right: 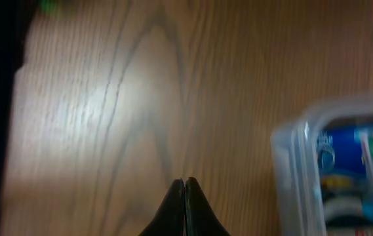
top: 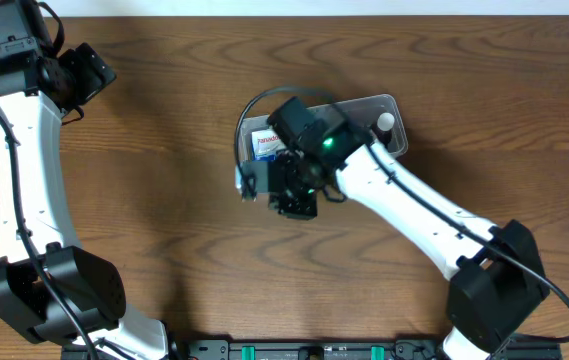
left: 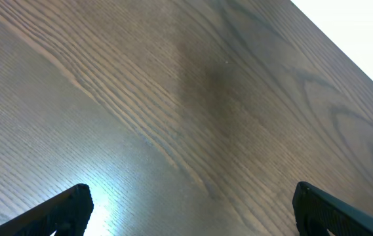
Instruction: Pack container
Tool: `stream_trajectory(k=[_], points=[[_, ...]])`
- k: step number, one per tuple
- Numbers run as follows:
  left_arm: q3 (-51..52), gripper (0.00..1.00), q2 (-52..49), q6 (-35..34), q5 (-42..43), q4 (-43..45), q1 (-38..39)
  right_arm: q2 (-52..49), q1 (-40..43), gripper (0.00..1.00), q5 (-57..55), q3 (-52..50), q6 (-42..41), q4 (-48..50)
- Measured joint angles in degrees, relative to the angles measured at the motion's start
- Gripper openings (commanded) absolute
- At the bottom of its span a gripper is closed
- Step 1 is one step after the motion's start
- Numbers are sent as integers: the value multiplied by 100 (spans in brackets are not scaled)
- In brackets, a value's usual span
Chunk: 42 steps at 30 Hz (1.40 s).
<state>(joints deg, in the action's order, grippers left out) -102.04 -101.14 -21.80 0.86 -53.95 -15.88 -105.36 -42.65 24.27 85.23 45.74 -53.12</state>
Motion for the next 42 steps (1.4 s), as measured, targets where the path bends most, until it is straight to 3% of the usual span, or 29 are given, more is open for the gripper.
stream_trajectory(k=[10, 26, 36, 42], points=[[0, 98, 0, 0, 0, 0, 0, -24, -229, 1, -398, -789, 131, 1679], [0, 98, 0, 0, 0, 0, 0, -542, -229, 1, -925, -815, 109, 2232], [0, 98, 0, 0, 0, 0, 0, -603, -229, 1, -2229, -822, -372, 3285], [0, 98, 0, 0, 0, 0, 0, -603, -229, 1, -2476, -822, -586, 3440]])
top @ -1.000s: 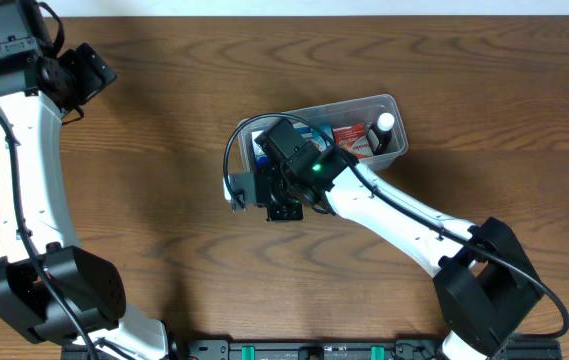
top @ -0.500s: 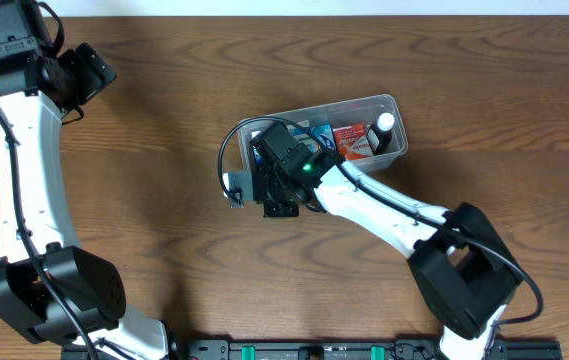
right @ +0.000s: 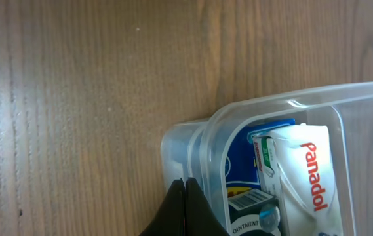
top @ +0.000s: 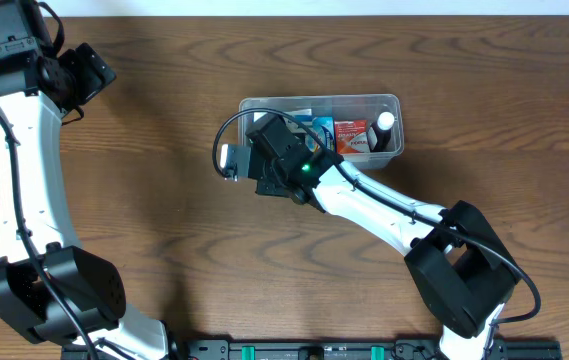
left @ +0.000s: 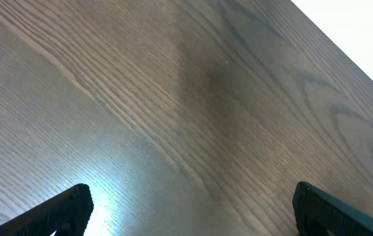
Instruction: Pack container
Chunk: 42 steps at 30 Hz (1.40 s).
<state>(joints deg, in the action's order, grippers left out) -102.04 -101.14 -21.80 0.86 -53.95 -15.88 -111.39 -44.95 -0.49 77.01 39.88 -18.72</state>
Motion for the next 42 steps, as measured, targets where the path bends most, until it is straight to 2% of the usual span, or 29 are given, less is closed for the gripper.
stream_trajectory(k=[12, 13, 14, 16, 17, 22, 27, 34, 42], points=[[0, 98, 0, 0, 0, -2, 0, 223, 136, 1, -166, -11, -1016, 155], [0, 98, 0, 0, 0, 0, 0, 393, 177, 5, -177, -17, -1097, 125], [0, 98, 0, 0, 0, -2, 0, 595, 221, 16, -173, -22, -1178, 68], [0, 98, 0, 0, 0, -2, 0, 1180, 365, 95, -192, -24, -1368, -90], [0, 98, 0, 0, 2, -2, 0, 1486, 446, 99, -188, -22, -1405, -199], [0, 98, 0, 0, 2, -2, 0, 3359, 1152, 99, -227, 11, -1585, -1108], [0, 98, 0, 0, 0, 0, 0, 4417, 1545, 99, -278, 15, -1646, -1646], [0, 98, 0, 0, 0, 0, 0, 5567, 1672, 99, -610, 15, -1631, -2050], [0, 98, 0, 0, 0, -2, 0, 6262, 1672, 99, -750, 15, -1626, -2170]])
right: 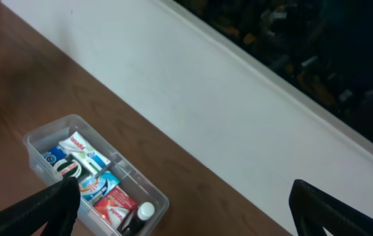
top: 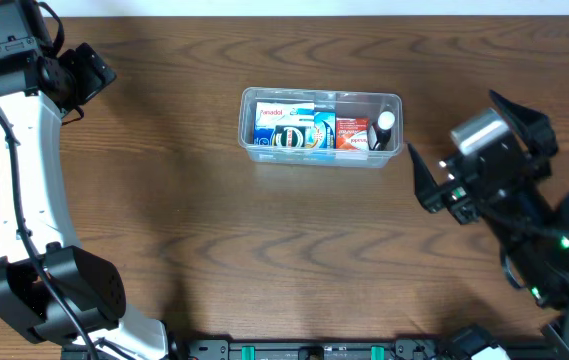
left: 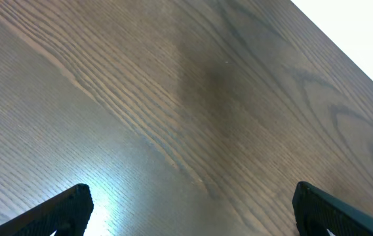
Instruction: Pack container
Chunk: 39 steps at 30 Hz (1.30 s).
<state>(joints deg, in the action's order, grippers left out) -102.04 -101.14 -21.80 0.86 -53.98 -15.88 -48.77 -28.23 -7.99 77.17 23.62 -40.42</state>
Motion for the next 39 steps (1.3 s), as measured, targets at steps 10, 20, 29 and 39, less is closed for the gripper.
stream_trajectory(k=[10, 20, 29, 39], points=[[0, 98, 0, 0, 0, 2, 0, 387, 20, 99, 216, -256, -4, -522], [0, 98, 0, 0, -2, 2, 0, 2529, 470, 99, 715, -2920, -17, 957], [0, 98, 0, 0, 0, 0, 2, 4400, 868, 99, 866, -5836, -754, 3292], [0, 98, 0, 0, 0, 2, 0, 4793, 1388, 99, 909, -7066, -1633, 4686]])
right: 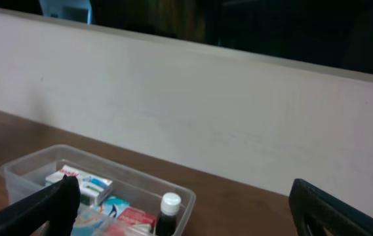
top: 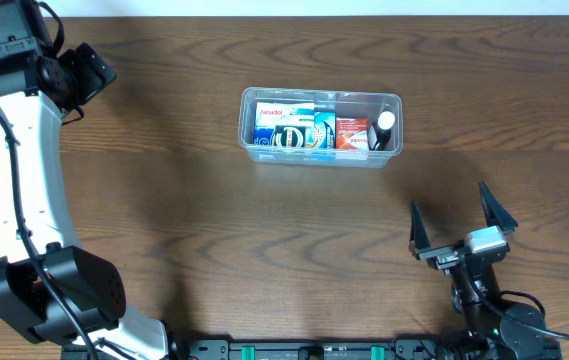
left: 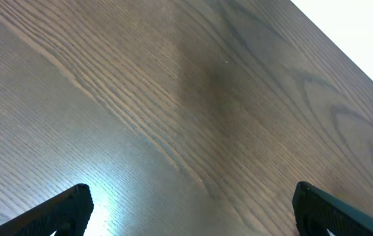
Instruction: Pack container
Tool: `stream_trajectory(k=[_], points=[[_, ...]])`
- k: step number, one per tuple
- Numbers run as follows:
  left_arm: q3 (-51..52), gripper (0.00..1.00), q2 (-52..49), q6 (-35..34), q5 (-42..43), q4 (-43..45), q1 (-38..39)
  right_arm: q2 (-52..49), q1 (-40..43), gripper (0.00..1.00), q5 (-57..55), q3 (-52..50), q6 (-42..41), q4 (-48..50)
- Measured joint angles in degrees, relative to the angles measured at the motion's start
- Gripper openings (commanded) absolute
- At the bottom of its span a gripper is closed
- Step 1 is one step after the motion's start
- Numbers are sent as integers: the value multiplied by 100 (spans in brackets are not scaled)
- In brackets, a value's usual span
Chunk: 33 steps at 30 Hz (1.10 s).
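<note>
A clear plastic container (top: 245, 130) sits on the wooden table at the upper middle, also in the right wrist view as container (right: 17, 168). Inside lie a white Panadol box (top: 268, 118), blue packs (top: 302, 132), a red box (top: 350, 132) and a dark bottle with a white cap (top: 384, 125), the bottle (right: 168, 211) standing at the right end. My right gripper (top: 462, 226) is open near the front right, well clear of the container, holding nothing. My left gripper (left: 186, 208) is open over bare wood at the far back left.
A white wall (right: 193, 118) rises behind the table's far edge. The left arm (top: 26, 150) runs along the left side. Bare wood (top: 214, 250) spreads between the container and the front edge.
My right gripper has dropped back from beside the container's right end to the front right of the table, still open. The left arm has not moved.
My right gripper was shut at the container's left end, the container lying partly under the arm. Then it was shut against the container's left wall. Later it stood open at the right, the container square at the upper middle. Now it rests open near the front.
</note>
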<state>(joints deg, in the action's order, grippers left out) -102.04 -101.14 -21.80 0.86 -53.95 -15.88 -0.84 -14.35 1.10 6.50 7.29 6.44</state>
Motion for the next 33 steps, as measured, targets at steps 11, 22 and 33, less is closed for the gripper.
stream_trajectory(k=[11, 22, 33], points=[[0, 98, 0, 0, 0, 0, 0, 13, 372, 99, 315, -564, -103, 243], [0, 98, 0, 0, 0, 0, 0, 15, 566, 99, 455, -608, -107, -649], [0, 98, 0, 0, 0, -2, 0, 15, 603, 99, 452, -608, -105, -992]])
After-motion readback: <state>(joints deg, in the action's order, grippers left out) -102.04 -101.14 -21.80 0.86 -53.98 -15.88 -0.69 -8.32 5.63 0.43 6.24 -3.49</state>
